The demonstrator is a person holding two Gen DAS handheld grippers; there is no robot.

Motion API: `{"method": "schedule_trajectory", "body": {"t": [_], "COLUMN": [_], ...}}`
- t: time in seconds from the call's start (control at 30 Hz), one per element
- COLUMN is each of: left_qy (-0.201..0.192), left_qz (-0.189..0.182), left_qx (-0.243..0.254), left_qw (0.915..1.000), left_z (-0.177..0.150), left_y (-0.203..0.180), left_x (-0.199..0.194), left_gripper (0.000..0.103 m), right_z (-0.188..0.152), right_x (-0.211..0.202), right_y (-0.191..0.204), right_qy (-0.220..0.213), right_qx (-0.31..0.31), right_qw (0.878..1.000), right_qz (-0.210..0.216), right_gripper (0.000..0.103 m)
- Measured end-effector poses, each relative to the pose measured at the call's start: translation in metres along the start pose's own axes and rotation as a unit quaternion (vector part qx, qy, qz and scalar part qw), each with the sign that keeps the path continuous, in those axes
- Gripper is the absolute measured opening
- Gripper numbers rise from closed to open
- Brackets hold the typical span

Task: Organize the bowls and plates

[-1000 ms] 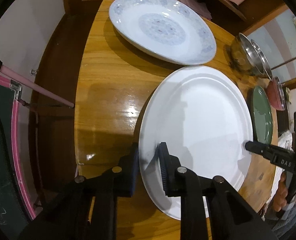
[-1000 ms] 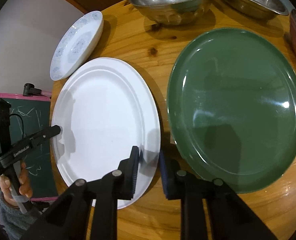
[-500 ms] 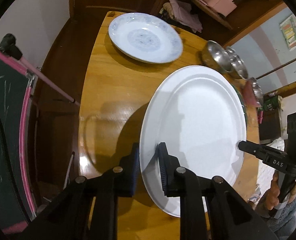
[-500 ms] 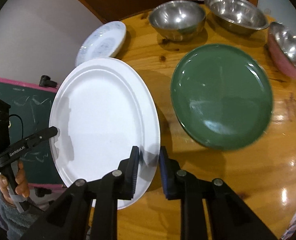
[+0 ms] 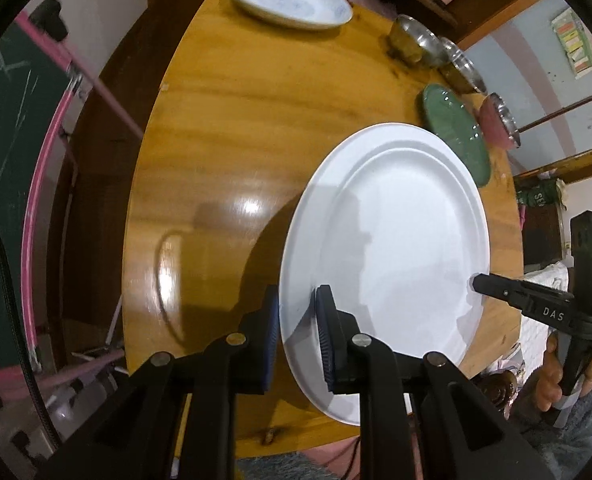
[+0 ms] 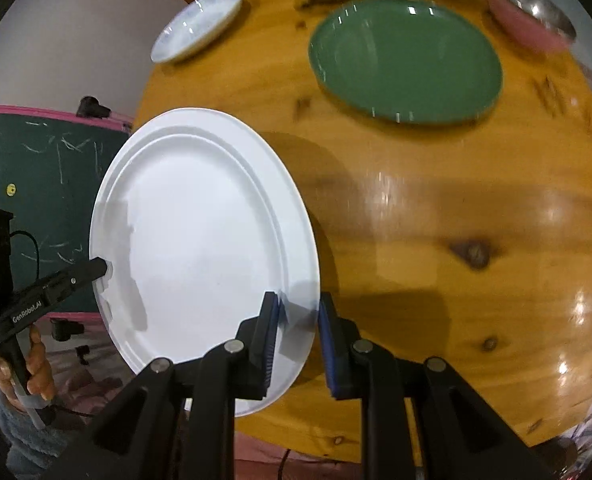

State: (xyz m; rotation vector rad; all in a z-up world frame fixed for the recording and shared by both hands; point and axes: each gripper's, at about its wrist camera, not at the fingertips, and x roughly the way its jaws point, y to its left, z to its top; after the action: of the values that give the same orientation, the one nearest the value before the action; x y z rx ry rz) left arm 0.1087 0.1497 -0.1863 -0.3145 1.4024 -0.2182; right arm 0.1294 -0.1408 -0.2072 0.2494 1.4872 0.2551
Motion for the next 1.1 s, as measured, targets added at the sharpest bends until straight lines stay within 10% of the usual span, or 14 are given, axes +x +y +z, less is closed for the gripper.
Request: {"method": "schedule_trajectory", "body": {"t": [0.5,0.6,0.8,1.1], "left_qy": [-0.012,-0.017,-0.061,-0.169], "left_qz": [0.009,0.008,0.017,0.051], "left_qx": [-0.019,-0.017,-0.012,0.023], "left_qw": [0.9997,0.9997,0.9979,0.9841], "left_z": [-0.022,-0.022,-0.024,-0.034], "left_y": [0.021,0.022,0.020,-0.019], "left_x": [0.038,0.038,0.019,-0.033], "left_gripper": [0.017,0.019,0.051,0.071], "right_z": [-0.014,-0.014,-0.021,-0.046], "right_x": [0.036,0.037,0.029,-0.030], "right_y": [0.017,0.023,0.020,0.028], "right_qy": [-0.011,-0.025,-0.053,-0.145], "right_qx": [-0.047,-0.059,-0.065,-0.091], "right_qw": [0.997,0.994,0.991,0.983], "right_qz": [-0.063,-0.085,-0.108,-0.072], "right_gripper": [0.022,0.043,0.048,0.048]}}
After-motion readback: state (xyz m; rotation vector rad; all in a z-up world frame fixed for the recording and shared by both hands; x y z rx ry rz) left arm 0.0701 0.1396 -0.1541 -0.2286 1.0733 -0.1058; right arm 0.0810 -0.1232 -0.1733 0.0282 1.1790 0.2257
